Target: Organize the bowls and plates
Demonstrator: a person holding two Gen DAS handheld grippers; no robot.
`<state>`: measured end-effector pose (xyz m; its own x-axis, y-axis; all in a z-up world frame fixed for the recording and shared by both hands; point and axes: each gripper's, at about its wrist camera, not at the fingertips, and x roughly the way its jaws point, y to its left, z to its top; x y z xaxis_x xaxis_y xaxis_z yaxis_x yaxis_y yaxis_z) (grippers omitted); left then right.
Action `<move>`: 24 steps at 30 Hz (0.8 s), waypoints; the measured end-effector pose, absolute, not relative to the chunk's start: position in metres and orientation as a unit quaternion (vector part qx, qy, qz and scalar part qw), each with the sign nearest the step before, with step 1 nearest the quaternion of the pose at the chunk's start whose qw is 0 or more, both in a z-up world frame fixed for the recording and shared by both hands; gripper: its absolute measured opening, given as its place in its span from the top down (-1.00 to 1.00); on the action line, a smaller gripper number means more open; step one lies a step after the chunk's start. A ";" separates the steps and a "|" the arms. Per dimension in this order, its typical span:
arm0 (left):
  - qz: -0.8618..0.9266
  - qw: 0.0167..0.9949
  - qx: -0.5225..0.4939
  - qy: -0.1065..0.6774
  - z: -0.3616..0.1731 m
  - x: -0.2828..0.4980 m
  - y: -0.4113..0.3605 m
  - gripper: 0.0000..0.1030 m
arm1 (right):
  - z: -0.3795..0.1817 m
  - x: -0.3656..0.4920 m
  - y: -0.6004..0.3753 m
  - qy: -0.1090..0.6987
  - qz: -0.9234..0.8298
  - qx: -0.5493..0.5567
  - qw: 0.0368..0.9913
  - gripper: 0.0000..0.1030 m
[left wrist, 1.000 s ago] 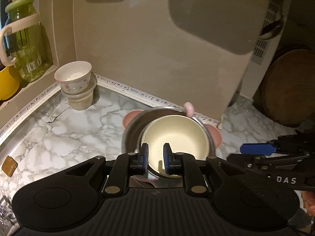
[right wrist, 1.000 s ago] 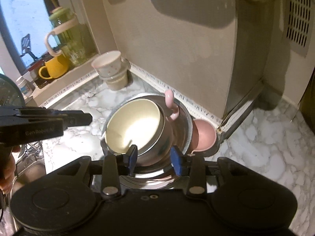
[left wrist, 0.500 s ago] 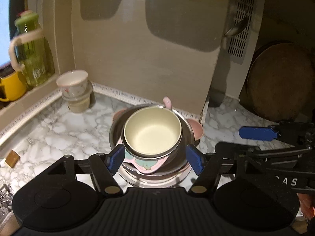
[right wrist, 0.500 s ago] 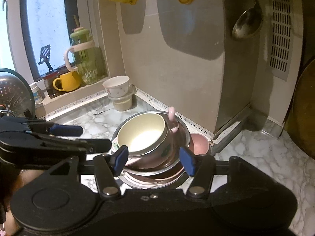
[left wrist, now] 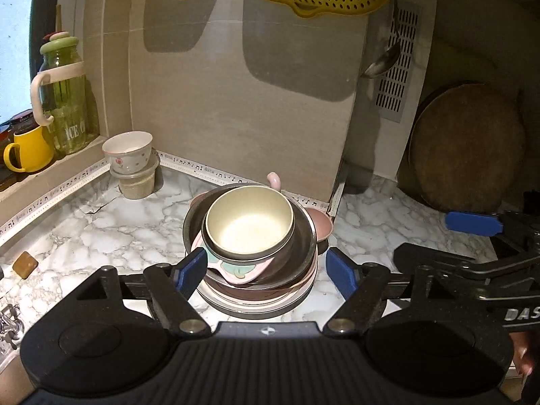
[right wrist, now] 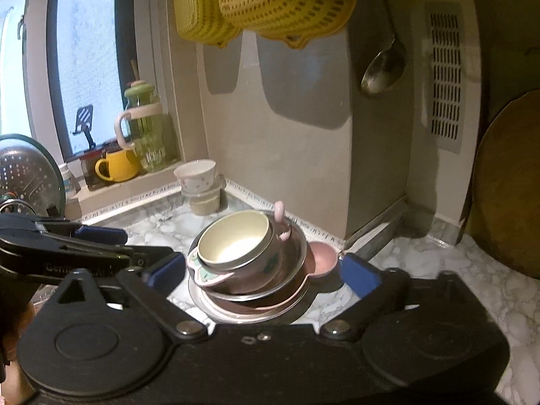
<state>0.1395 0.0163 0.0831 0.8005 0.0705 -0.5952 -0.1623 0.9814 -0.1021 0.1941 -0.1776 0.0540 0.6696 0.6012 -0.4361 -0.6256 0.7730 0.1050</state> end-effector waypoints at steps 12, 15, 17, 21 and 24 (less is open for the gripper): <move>0.076 0.952 -0.088 0.283 0.086 0.120 0.013 -0.99 | 0.054 0.193 -0.186 0.234 0.333 -0.006 0.913 -0.99; 0.080 0.952 -0.087 0.283 0.087 0.116 0.011 -0.99 | 0.054 0.193 -0.186 0.237 0.334 -0.004 0.912 -0.99; 0.082 0.952 -0.085 0.284 0.087 0.115 0.010 -0.99 | 0.054 0.192 -0.185 0.238 0.335 -0.005 0.912 -0.99; 0.089 0.950 -0.086 0.285 0.087 0.113 0.010 -0.99 | 0.053 0.192 -0.183 0.240 0.340 -0.002 0.909 -0.99; 0.093 0.949 -0.091 0.286 0.087 0.111 0.012 -0.99 | 0.053 0.193 -0.182 0.242 0.342 -0.001 0.908 -0.99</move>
